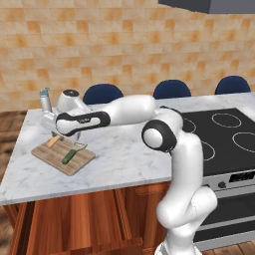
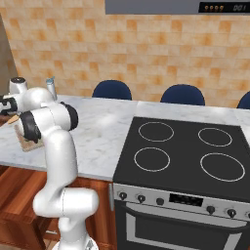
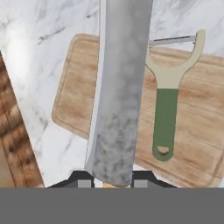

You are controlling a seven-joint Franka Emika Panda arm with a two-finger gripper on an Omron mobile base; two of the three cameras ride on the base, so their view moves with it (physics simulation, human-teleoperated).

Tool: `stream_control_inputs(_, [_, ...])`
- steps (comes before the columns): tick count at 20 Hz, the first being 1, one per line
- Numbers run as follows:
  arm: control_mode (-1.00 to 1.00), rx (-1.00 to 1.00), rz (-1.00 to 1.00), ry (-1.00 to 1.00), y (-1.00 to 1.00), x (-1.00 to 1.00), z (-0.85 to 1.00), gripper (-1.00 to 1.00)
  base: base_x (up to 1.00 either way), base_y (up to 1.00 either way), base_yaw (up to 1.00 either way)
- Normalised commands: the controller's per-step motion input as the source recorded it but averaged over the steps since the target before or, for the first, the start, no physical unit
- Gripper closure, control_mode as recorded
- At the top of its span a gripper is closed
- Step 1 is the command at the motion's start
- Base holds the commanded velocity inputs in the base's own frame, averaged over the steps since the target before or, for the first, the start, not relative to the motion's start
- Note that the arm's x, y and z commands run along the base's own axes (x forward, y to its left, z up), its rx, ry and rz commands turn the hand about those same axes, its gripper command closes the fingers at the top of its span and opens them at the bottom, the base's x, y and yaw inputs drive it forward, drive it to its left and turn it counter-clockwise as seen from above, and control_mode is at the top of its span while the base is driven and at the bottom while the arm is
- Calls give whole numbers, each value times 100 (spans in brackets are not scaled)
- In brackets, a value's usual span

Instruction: Open the drawer on the left and place the cutting tools on the cutting board.

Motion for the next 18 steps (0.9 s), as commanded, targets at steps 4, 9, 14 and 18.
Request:
stream_control_inputs(4, [-100, -14, 4, 0, 3, 42, -19, 100, 0, 0, 0])
stream_control_inputs(9, [-100, -15, 5, 0, 1, 20, -35, 100, 0, 0, 0])
stream_control_inputs(14, [-100, -7, 2, 0, 0, 9, -29, 100, 0, 0, 0])
stream_control_inputs(18, [-100, 0, 0, 0, 2, 18, -18, 100, 0, 0, 0])
